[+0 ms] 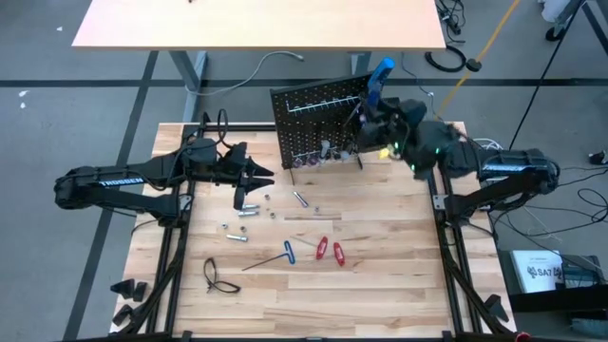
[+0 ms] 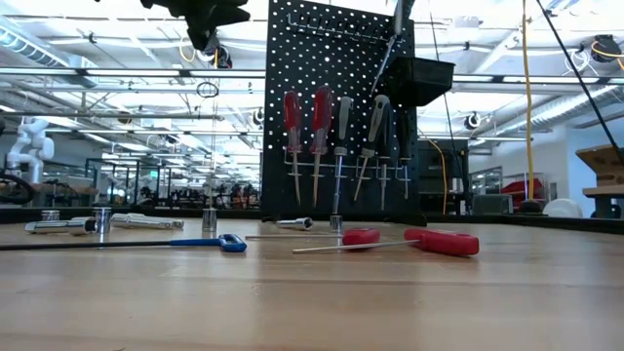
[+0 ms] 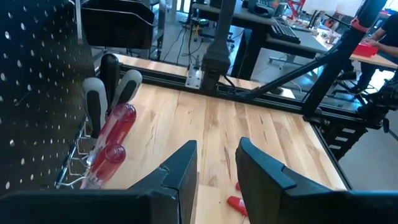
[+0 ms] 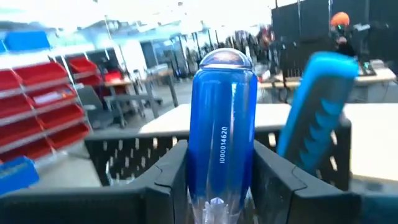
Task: Hang tools onto peg board
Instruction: Hang the blue screwdriver on the pegboard
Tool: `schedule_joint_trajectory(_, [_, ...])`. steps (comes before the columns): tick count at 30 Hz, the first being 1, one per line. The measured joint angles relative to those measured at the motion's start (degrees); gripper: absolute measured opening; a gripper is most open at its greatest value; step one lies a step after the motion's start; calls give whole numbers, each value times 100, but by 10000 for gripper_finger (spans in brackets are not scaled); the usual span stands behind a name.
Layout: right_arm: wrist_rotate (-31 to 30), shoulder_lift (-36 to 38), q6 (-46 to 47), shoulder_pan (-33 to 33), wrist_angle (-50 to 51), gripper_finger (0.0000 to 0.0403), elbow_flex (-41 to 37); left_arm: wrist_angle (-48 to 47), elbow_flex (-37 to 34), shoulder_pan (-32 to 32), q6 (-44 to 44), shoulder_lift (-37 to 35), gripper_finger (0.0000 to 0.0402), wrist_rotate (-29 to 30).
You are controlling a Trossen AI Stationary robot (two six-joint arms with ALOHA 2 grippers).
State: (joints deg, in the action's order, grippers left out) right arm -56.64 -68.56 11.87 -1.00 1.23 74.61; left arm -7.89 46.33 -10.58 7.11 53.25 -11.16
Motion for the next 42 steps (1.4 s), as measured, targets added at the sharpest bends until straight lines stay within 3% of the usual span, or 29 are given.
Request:
schedule_joint_trajectory(10, [435,-543,-1100,-593,-1541,118,2,-18,0,6,7,0,113,-1])
schedule_joint_trajectory(18, [217,-797,-1716,-732,-2018,118,0,-36,0,6,144,0,113,-4])
schedule_joint_trajectory(33, [124,-990,-1669,-1017,-1894,118,1,-39,0,-1,149,0,113,1])
schedule_joint_trajectory(42, [-113,-992,-1060,-1131,-2154,118,-479,-56,0,1,149,0,113,4])
